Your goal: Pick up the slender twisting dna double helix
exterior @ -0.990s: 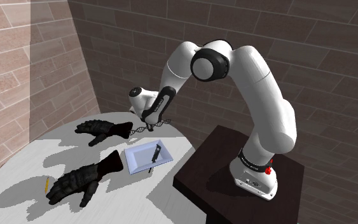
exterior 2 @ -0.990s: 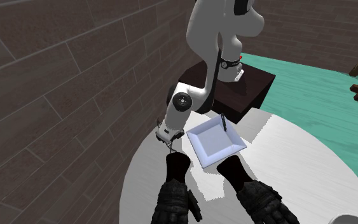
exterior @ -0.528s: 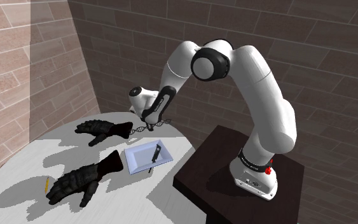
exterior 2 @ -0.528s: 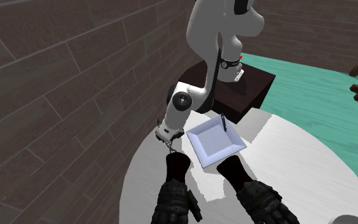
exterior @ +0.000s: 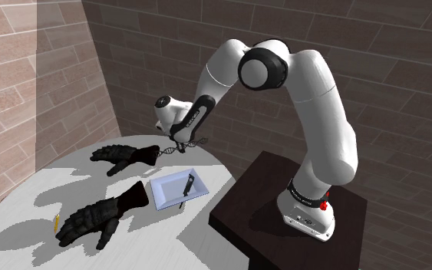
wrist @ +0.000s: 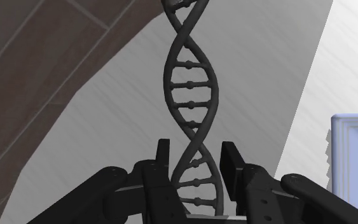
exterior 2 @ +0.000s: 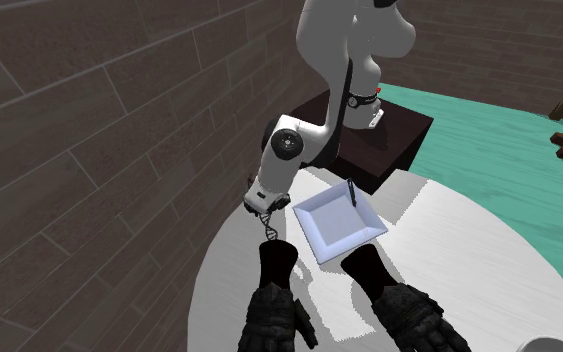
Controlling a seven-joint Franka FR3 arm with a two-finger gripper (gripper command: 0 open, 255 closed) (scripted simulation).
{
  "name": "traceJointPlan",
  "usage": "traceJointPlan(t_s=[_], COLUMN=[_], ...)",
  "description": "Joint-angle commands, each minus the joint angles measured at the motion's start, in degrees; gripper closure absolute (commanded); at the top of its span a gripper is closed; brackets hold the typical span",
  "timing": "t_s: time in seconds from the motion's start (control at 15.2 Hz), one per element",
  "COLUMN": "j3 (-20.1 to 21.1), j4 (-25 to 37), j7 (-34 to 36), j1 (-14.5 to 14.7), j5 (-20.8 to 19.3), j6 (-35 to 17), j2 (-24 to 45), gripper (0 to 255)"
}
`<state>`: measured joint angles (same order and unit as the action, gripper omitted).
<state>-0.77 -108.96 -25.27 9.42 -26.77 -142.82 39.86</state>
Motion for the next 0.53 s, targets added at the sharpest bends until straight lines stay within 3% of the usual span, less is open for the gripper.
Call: traceJointPlan(t_s=[0.0, 0.46], j3=[0.2, 0.8], j4=[-0.2, -1.3], j7=[-0.5, -1.6], j1=[-0.2, -0.5], j5=[0.3, 1.1], j6=[0.9, 3.1], j2=[-1.2, -4.6], gripper=[255, 255])
